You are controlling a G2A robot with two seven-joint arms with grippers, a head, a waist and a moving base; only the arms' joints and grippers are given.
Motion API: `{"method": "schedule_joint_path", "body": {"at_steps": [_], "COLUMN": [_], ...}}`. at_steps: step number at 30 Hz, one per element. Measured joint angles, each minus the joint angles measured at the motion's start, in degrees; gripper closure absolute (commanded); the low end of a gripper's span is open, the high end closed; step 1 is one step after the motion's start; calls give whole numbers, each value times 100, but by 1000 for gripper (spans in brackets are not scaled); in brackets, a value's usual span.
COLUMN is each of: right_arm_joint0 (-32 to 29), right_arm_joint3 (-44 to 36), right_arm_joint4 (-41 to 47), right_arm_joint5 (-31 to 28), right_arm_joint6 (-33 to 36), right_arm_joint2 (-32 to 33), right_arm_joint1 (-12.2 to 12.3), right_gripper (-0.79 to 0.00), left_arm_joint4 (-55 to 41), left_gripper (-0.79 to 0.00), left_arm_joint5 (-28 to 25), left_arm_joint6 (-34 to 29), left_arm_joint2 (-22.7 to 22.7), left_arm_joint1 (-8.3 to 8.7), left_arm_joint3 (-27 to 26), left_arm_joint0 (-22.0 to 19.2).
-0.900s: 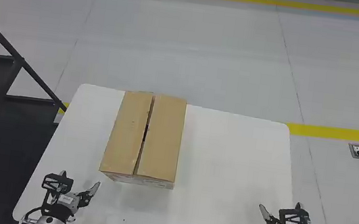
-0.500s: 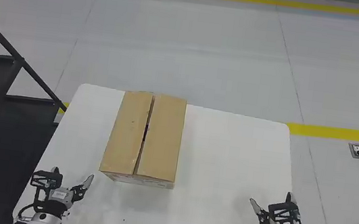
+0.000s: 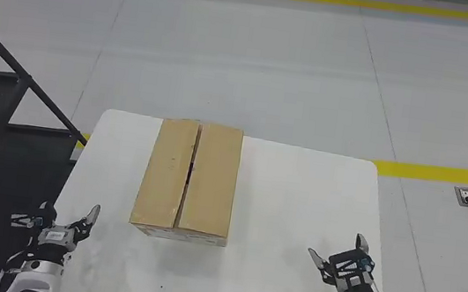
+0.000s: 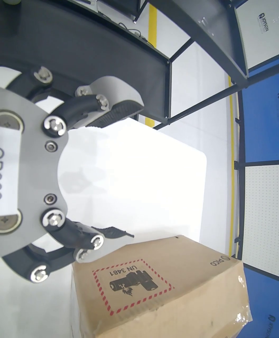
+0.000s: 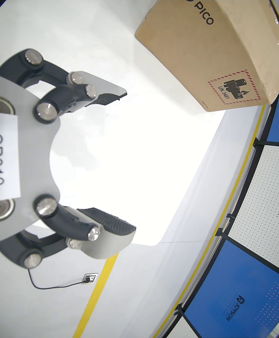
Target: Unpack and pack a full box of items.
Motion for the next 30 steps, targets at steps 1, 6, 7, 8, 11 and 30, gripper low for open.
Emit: {"method": "schedule_joint_path", "body": {"at_steps": [1,6,7,8,11,30], "right_arm_joint0": [0,131,190,226,297,46], "right_arm_joint3": [0,129,168,194,235,248], "right_arm_joint4": [0,342,342,325,281,-67], "right_arm_joint5": [0,102,104,116,159,-225], "right_arm_joint6": [0,-344,-398,-429,-526,-615], "right_arm_joint2": [0,-92,-146,-182,-264,-154], "right_arm_joint1": [0,-43,-52,-59,-76,-66], "right_gripper": [-785,-785,-785,-785,-785,-785], "left_arm_joint4": [0,-86,7,110,184,466], "left_gripper": [-785,-785,-785,-785,-785,-785], "left_arm_joint5": [0,-13,-1,15,49,-64], "left_arm_joint6": [0,-217,-256,-256,-294,40], "left_arm_joint2": [0,170,289,398,791,1677], "left_arm_joint1": [0,-22,-31,-40,-92,-251], "left_arm_joint3": [0,54,127,203,538,741], "left_arm_joint0": [0,-263,-427,-552,-964,-1135]}}
